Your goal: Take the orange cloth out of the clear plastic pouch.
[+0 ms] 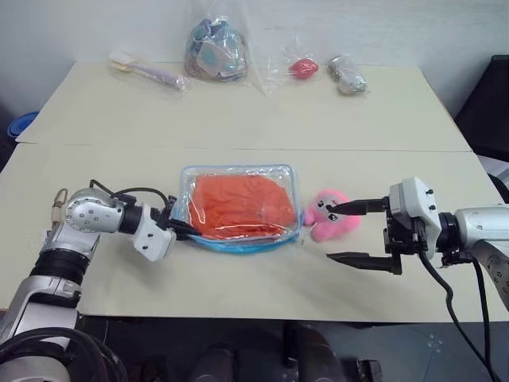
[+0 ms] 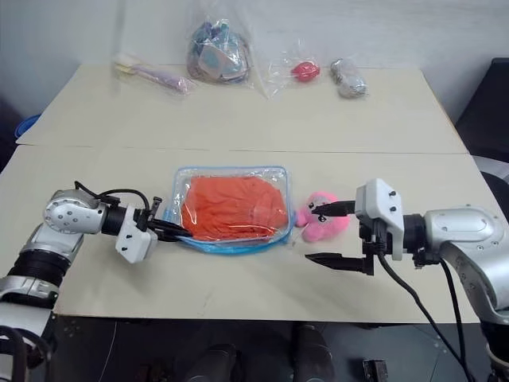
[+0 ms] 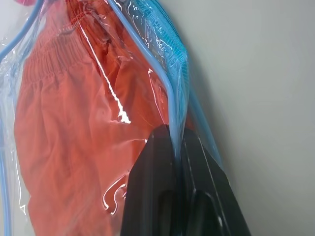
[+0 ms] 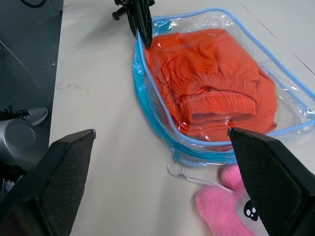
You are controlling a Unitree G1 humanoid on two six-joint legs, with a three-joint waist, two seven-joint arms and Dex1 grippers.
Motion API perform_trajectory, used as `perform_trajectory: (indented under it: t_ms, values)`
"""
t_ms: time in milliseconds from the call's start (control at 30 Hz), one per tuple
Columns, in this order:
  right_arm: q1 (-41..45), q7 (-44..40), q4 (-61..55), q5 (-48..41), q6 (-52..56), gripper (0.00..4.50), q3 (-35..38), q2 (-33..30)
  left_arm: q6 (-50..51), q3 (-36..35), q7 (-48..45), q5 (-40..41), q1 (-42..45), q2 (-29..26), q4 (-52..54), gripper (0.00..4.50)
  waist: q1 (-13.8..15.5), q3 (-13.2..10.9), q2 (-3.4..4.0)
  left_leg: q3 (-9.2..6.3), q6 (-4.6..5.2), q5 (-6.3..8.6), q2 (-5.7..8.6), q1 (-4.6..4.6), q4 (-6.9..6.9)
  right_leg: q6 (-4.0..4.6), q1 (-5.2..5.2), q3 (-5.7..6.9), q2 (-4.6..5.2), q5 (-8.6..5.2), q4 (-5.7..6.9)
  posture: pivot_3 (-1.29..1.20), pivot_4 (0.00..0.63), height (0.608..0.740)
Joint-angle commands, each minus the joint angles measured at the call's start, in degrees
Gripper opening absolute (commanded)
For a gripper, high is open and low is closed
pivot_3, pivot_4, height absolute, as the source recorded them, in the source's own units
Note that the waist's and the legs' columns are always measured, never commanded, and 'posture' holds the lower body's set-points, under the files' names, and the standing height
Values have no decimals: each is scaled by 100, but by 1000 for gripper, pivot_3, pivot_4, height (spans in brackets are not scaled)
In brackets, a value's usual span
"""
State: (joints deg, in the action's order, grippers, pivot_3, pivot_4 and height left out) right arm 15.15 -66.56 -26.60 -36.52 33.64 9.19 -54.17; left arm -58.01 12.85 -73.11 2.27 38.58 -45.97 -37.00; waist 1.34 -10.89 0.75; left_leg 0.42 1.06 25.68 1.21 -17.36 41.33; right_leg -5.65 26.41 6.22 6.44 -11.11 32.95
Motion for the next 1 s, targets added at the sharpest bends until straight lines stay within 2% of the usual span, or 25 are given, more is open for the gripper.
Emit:
perform_trajectory:
  t_ms: [33,267,367,433,500,600,667,800,1000]
  values:
    - [81,18,-28,-20,-134,4500,84,-33,-69,47,-6,1,68,-70,-104,706,-1,0,0,0,0,0,0,0,0,0,0,0,0,0,0,0,150,740]
    - [113,189,160,331,-474,4500,0,41,207,-127,219,97,-12,-201,-9,2886,-1,0,0,0,0,0,0,1,1,0,0,0,1,0,0,0,150,740]
    - [188,406,382,782,-845,4500,-133,124,1142,-364,325,342,-264,-419,530,3868,-34,0,0,1,0,0,-2,0,1,0,2,0,-1,0,1,0,150,740]
    - [229,504,539,1082,-1125,4500,-233,143,2477,-617,386,778,-650,-659,1340,4475,-94,0,1,4,0,0,-4,2,-2,0,3,-3,-2,0,2,0,150,740]
    - [245,553,684,1352,-1394,4500,-329,149,3841,-883,470,1261,-1080,-917,2270,4475,-136,0,0,2,0,0,-5,2,-3,0,6,-5,-1,0,5,0,150,740]
    - [299,572,1048,1917,-1976,4500,-660,182,6303,-1559,715,2610,-2027,-1511,4135,4475,-148,-4,-5,-1,0,0,-7,0,-3,0,6,-7,1,0,2,0,150,740]
    - [430,545,1314,2143,-2246,4500,-900,265,7426,-2036,987,3298,-2617,-1758,5145,4475,-166,-6,-8,-6,-1,1,-33,0,-7,1,9,-11,2,0,0,0,150,740]
    - [693,370,1748,2418,-2566,4500,-1243,365,8758,-2765,1497,4164,-3236,-1837,6222,4475,-133,-10,1,-11,0,3,-33,10,-7,1,4,-21,6,-1,1,0,150,740]
    - [1168,152,2642,2894,-3209,4500,-1666,515,9518,-3615,1645,4720,-3917,-1797,7393,4475,-164,-11,1,-7,-2,4,-27,12,-11,4,6,-21,1,-2,-1,0,150,740]
